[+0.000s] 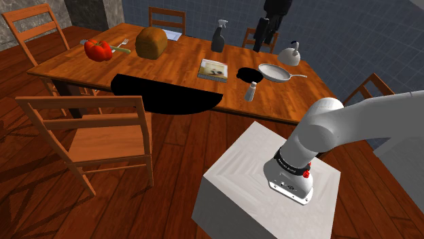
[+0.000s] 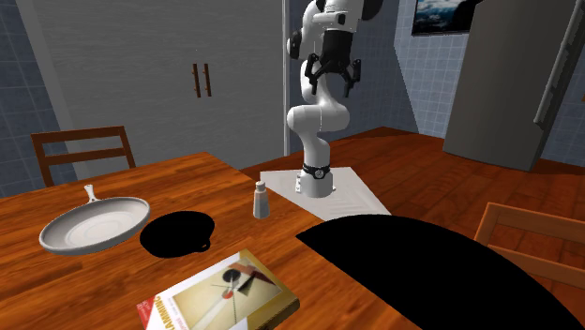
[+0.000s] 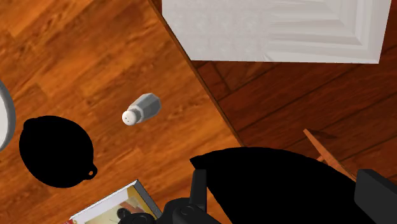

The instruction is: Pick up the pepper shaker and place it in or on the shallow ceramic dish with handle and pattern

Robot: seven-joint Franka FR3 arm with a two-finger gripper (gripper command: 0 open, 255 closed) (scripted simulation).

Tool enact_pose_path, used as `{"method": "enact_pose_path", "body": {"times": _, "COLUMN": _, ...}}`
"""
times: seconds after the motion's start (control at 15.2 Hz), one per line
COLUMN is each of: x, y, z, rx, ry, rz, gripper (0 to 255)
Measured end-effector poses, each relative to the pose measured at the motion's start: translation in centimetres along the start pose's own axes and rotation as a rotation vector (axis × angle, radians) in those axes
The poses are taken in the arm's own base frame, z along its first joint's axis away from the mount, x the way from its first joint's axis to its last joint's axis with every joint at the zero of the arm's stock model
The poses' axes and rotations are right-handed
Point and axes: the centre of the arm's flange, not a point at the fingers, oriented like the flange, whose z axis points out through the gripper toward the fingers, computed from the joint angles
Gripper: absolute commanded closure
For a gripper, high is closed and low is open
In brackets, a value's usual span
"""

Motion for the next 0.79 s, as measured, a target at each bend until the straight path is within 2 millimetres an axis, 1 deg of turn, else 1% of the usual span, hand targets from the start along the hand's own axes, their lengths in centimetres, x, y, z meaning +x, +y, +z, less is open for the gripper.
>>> {"method": "enact_pose_path", "body": {"times": 0.07, "x": 0.0, "y": 0.0, "z": 0.0, "rx": 0.000, "ry": 0.000, "rz": 0.000, "gripper": 0}}
{"method": "enact_pose_path", "body": {"times": 0.2, "x": 0.1, "y": 1.2, "z": 1.2, "rx": 0.008, "ry": 0.002, "rz": -0.008, "gripper": 0}}
{"method": "enact_pose_path", "body": {"times": 0.53, "x": -0.2, "y": 5.4, "z": 6.1, "rx": 0.040, "ry": 0.011, "rz": -0.039, "gripper": 0}}
{"method": "enact_pose_path", "body": {"times": 0.66, "x": -0.4, "y": 7.5, "z": 8.1, "rx": 0.054, "ry": 0.015, "rz": -0.052, "gripper": 0}}
{"method": "enact_pose_path", "body": {"times": 0.79, "x": 0.0, "y": 9.6, "z": 10.3, "rx": 0.067, "ry": 0.019, "rz": -0.066, "gripper": 0}}
